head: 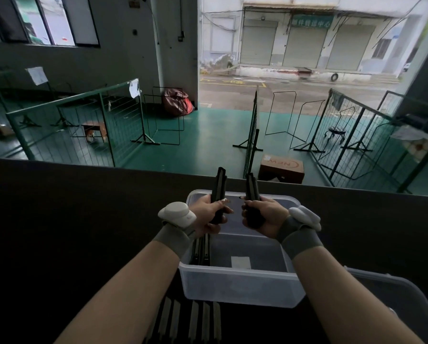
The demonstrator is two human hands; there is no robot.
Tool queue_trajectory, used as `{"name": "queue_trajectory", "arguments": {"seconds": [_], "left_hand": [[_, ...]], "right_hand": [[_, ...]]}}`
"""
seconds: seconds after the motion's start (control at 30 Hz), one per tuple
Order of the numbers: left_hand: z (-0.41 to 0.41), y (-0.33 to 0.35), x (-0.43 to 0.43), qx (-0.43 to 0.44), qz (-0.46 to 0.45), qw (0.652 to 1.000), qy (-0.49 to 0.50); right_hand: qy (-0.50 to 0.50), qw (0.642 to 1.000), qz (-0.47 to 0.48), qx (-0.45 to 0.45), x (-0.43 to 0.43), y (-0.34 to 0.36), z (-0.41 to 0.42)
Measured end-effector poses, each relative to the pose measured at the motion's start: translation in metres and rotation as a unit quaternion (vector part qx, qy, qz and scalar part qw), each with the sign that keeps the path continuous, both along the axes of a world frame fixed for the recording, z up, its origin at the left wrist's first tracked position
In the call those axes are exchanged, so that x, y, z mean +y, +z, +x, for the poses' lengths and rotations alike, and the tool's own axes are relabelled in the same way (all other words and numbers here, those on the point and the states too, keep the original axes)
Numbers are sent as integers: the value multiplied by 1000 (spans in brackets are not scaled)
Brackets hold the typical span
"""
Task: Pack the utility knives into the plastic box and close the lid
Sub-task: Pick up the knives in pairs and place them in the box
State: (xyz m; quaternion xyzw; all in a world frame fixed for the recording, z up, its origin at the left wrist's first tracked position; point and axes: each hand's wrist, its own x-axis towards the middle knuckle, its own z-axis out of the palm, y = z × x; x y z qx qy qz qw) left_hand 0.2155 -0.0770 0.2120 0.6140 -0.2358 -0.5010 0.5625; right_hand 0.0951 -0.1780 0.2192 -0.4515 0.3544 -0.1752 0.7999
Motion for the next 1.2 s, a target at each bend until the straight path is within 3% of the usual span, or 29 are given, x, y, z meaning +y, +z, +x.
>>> {"name": "queue_trajectory", "arguments": {"seconds": [0.27, 0.47, 0.57, 0.73, 0.93, 1.1, 1.2], "left_hand": [[10, -29, -33, 8, 82, 994, 66], [29, -71, -57, -64, 145, 984, 79], [39, -81, -63, -95, 200, 974, 43], [48, -102, -72, -122, 317, 937, -83], [44, -130, -82, -112, 401, 901, -121], [49, -151, -93, -181, 443, 857, -191], [51, -163, -95, -203, 438, 854, -191]], "right_hand": [[-5, 998, 5, 64, -35, -26, 16], [44, 976, -116, 178, -67, -68, 28], [86, 958, -155, 224, -82, -90, 32], [136, 937, -138, 290, -96, -125, 32], [299, 825, -198, 436, -116, -163, 41], [380, 723, -269, 511, -112, -158, 54], [425, 648, -302, 556, -112, -165, 59]]}}
